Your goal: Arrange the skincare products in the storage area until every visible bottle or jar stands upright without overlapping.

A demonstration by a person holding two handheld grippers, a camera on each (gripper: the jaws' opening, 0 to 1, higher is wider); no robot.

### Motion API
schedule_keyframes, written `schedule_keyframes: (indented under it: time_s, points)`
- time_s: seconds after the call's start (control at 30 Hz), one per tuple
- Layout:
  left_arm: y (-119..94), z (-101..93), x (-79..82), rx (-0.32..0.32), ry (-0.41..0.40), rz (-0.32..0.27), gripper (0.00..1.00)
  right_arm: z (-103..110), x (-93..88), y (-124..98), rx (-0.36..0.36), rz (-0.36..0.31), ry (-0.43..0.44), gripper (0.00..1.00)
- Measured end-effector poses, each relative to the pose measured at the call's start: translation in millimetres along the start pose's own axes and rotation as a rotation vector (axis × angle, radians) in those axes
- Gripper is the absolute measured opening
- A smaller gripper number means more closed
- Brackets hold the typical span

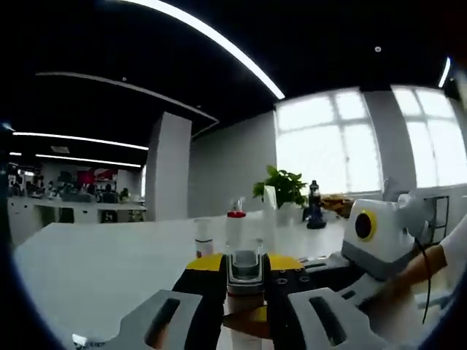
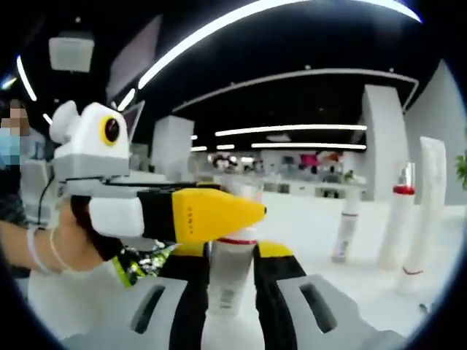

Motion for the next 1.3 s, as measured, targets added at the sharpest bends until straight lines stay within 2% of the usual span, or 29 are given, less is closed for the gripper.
schedule_keyframes:
  time_s: [0.2,0.37,0.53,0.67,0.87,0.93,1.3]
  points:
    - [1.3,0.6,-4.3,-0.026,0.037,-0.016,0.21,-6.0,-2.5,2.9,-0.039,0.019,-0.015,0.19]
    - [3.3,1.1,-6.6,-0.020,0.036,-0.004,0.33,-8.4,-4.7,2.9,-0.050,0.030,0.001,0.19]
    - [5.4,1.2,-10.0,-0.020,0.025,0.009,0.36,-15.9,-5.5,6.6,-0.067,0.037,0.016,0.19]
    - [5.1,2.1,-9.5,-0.004,0.020,0.007,0.46,-20.9,-6.0,8.1,-0.091,0.036,0.022,0.19]
    - [1.7,9.4,-8.6,0.030,-0.024,-0.009,0.51,-36.3,-5.2,9.6,-0.142,0.027,0.047,0.19]
    - [0.7,12.4,-7.6,0.056,-0.035,-0.020,0.56,-40.7,-4.6,9.4,-0.158,0.026,0.057,0.19]
    - [1.2,22.9,-14.5,0.165,-0.021,0.029,0.66,-52.2,-3.9,9.7,-0.205,0.007,0.080,0.19]
Point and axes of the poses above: the point that each gripper's makers call its tool centre point, and the gripper's own axes: y roughly forward along the fingers, z roughly to its left, x roughly out of its top, the point moved 7 cm from there along -y, roughly backward along the fingers, and after that the axes turned 7 degrees about z, right-handed, at the moved point
